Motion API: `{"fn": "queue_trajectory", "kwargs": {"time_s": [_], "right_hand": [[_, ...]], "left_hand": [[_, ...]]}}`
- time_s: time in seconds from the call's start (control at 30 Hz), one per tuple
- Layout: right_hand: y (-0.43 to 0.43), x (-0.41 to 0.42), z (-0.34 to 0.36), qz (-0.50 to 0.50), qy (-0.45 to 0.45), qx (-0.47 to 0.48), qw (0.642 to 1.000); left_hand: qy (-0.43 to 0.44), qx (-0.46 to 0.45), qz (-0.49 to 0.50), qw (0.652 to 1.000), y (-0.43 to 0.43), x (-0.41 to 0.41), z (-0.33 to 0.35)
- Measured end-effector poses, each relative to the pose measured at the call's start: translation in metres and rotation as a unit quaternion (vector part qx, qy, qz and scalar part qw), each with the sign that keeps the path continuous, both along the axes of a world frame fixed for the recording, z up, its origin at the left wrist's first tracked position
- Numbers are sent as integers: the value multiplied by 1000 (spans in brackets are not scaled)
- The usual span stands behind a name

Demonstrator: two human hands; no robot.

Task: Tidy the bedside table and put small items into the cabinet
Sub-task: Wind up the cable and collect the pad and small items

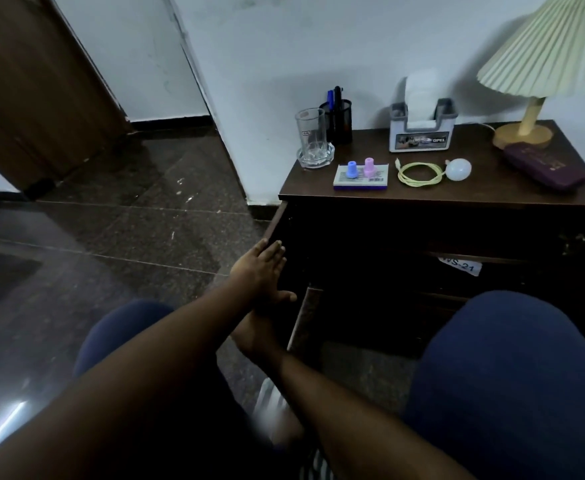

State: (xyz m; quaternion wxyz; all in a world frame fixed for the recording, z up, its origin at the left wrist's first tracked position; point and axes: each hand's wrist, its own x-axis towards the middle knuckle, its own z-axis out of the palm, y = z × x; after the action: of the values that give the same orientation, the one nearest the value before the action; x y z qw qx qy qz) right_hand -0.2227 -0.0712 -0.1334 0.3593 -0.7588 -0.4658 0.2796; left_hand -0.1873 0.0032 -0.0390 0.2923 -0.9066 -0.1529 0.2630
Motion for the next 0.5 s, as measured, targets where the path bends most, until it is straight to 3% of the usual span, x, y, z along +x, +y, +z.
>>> {"fn": "queue_trajectory", "kwargs": {"time_s": [0.07, 0.17, 0.33, 0.5], "right_hand": [[-6, 7, 3, 7, 144, 68, 987], [-17, 31, -3, -68, 219, 94, 969], [-19, 100, 2, -185, -22, 64, 981], [-25, 182, 62, -204, -239, 126, 941]], "left_hand": [[-8, 3, 10, 1000, 4, -10, -1], [-21, 12, 13, 1000, 14, -24, -2], [1, 70, -66, 995, 20, -20, -11], [-97, -4, -146, 984, 24, 32, -1]]}}
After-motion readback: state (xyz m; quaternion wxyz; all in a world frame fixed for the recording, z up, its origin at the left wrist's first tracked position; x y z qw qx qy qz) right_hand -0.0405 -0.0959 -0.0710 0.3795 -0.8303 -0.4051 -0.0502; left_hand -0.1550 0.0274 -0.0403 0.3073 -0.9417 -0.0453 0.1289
